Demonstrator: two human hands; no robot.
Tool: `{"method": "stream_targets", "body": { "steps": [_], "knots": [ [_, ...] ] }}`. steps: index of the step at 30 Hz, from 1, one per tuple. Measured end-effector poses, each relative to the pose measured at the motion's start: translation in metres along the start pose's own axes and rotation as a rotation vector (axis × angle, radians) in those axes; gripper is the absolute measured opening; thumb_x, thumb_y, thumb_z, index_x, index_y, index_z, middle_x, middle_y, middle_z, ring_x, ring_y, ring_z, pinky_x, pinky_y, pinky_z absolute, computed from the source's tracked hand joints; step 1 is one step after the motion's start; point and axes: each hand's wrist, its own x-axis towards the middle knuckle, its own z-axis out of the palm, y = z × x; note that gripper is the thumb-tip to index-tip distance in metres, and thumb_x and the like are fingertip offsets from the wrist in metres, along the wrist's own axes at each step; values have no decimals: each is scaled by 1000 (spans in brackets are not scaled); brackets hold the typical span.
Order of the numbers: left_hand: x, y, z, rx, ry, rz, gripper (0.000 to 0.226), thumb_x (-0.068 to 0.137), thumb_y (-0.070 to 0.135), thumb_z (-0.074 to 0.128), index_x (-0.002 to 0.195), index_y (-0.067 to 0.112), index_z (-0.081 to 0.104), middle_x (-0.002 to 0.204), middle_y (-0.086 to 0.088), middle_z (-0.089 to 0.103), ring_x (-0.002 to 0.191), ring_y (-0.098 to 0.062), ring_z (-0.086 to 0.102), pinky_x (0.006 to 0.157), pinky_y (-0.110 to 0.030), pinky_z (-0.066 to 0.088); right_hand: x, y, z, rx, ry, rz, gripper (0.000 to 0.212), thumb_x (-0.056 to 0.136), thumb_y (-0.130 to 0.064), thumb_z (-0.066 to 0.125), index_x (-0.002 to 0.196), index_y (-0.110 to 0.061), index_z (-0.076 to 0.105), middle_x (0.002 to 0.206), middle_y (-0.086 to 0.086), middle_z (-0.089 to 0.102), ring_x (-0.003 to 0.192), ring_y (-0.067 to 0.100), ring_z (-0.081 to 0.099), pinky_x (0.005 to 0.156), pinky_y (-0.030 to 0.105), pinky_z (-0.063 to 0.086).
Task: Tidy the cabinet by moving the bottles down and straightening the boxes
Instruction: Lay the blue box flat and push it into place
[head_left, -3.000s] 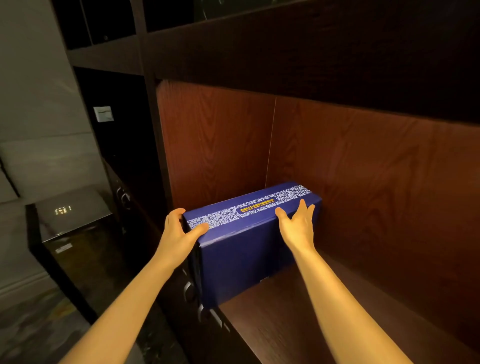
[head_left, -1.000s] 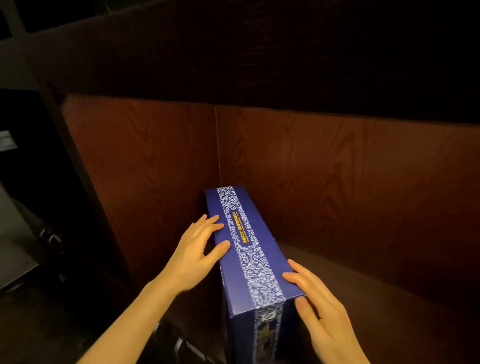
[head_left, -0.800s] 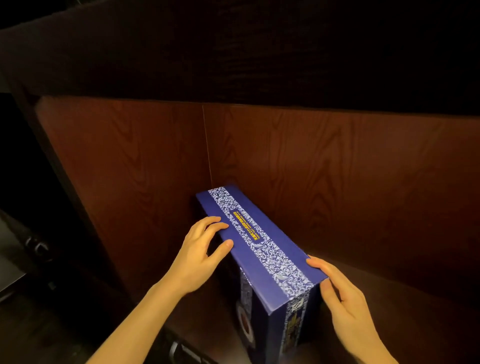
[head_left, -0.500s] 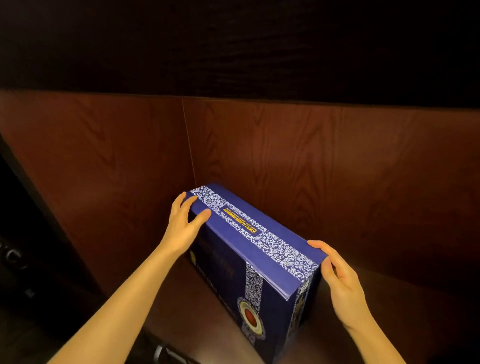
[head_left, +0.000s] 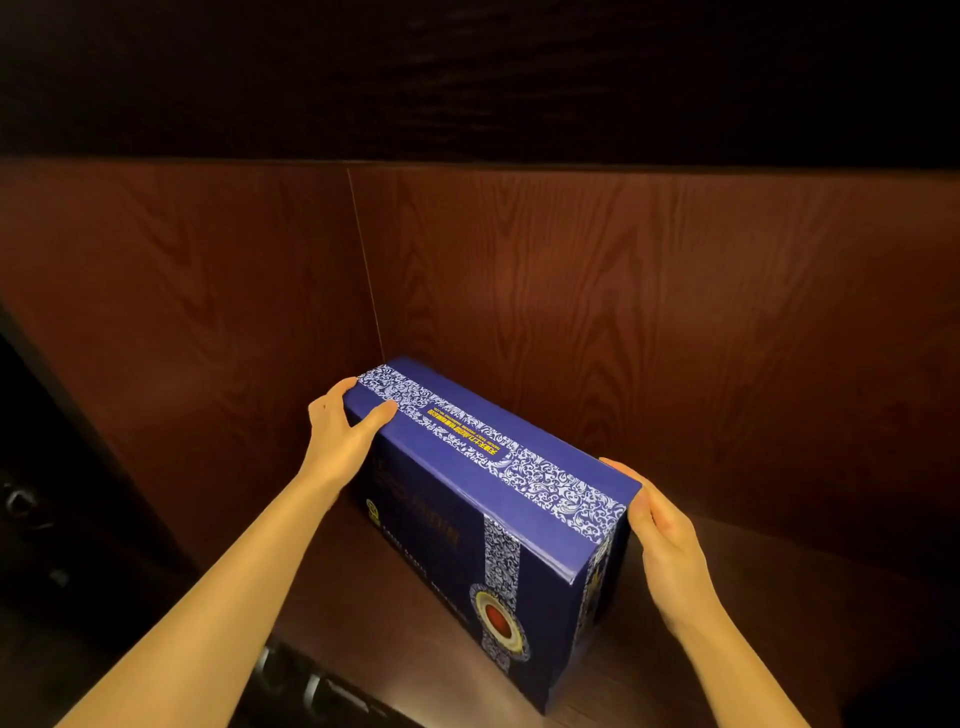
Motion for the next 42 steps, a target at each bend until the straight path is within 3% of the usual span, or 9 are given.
{"method": "stream_targets", "body": {
  "steps": [5,9,15,21,25,28,36,42],
  "knots": [
    [-9,-6,-7,-13,43,-6,78,82,52,71,146,27,35,146,-3,26,120,-15,38,99,-33,36,16,16,2,66,55,3,30,103,-49,40,122,-47,63,123,-19,69,116,-3,61,88,24,47],
    [-17,-11,-13,-81,74,-37,88,80,51,73,150,25,28,151,-2,24,136,-25,36,107,-42,38,30,19,4,174,65,35,31,106,-42,41,118,-37,69,118,-7,73,113,9,67,84,20,53],
    [-28,-14,-20,-169,105,-110,102,76,53,76,154,29,16,157,-1,22,139,-25,34,106,-45,39,50,13,5,340,99,161,31,105,-32,46,109,-29,76,115,3,75,106,17,72,74,23,57],
    [-36,-14,-23,-193,140,-116,91,79,43,77,151,26,24,154,-3,30,136,-24,38,98,-38,42,69,15,2,351,152,226,29,104,-32,50,119,-19,70,115,5,75,108,22,71,96,46,52],
    [-39,-12,-23,-202,138,-114,86,81,39,77,149,26,27,152,-3,33,130,-20,41,89,-29,43,77,17,-1,329,165,256,31,102,-34,53,121,-18,70,117,6,74,112,26,69,104,54,47],
    [-41,-11,-24,-198,139,-115,85,81,39,76,149,26,26,152,-3,34,124,-15,41,85,-27,42,78,19,-1,312,158,270,32,101,-39,53,119,-21,72,116,4,75,113,26,68,105,54,46],
    [-41,-12,-24,-171,138,-117,87,81,41,75,150,26,25,152,-3,32,130,-19,41,88,-29,42,75,14,3,322,175,285,32,98,-44,54,115,-23,73,114,3,76,111,26,69,97,46,51],
    [-40,-12,-28,-91,121,-107,90,81,47,74,152,25,23,155,-4,30,136,-25,39,101,-41,44,75,11,-3,79,171,318,47,97,-57,47,126,-26,67,126,-1,69,120,24,60,109,51,39]
  ]
}}
